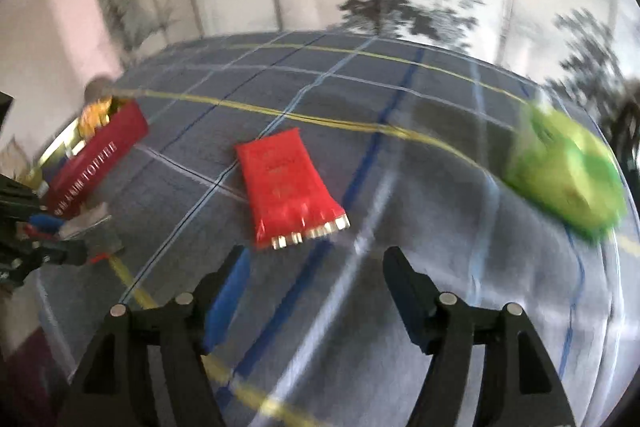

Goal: Organize snacks
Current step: 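Grasp the grey snack with the left gripper while the right gripper grasps the red packet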

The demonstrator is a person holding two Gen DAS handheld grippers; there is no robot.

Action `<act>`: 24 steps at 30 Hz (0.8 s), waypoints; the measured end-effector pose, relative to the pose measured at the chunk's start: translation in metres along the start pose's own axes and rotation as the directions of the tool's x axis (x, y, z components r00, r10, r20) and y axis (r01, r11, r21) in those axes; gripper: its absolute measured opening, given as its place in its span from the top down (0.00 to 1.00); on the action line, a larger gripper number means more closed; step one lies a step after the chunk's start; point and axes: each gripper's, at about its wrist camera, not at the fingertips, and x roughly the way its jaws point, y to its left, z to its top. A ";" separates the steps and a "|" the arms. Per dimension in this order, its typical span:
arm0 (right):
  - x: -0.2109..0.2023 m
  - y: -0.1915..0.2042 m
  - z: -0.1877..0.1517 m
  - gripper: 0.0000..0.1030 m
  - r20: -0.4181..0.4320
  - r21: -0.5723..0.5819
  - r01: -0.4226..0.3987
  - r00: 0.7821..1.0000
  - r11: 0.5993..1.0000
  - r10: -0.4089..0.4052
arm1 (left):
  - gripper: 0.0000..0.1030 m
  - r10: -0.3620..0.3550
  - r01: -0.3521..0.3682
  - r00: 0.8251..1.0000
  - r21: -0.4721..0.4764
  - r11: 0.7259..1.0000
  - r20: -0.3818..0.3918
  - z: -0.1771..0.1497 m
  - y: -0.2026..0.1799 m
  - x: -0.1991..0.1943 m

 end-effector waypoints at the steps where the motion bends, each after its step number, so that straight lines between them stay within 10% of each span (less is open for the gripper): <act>1: 0.007 0.004 0.007 0.31 -0.007 -0.028 0.000 1.000 1.000 -0.001 | 0.77 0.003 -0.003 1.000 0.006 1.000 0.002 0.000 0.001 -0.001; 11: 0.050 0.017 0.035 0.31 -0.062 -0.149 -0.017 0.998 0.989 0.007 | 0.64 -0.017 0.017 1.000 0.011 1.000 -0.009 0.015 0.006 0.009; 24: 0.076 0.018 0.064 0.30 -0.116 -0.154 -0.047 0.993 0.987 0.029 | 0.78 -0.018 0.019 1.000 -0.072 0.997 0.013 0.000 0.010 0.015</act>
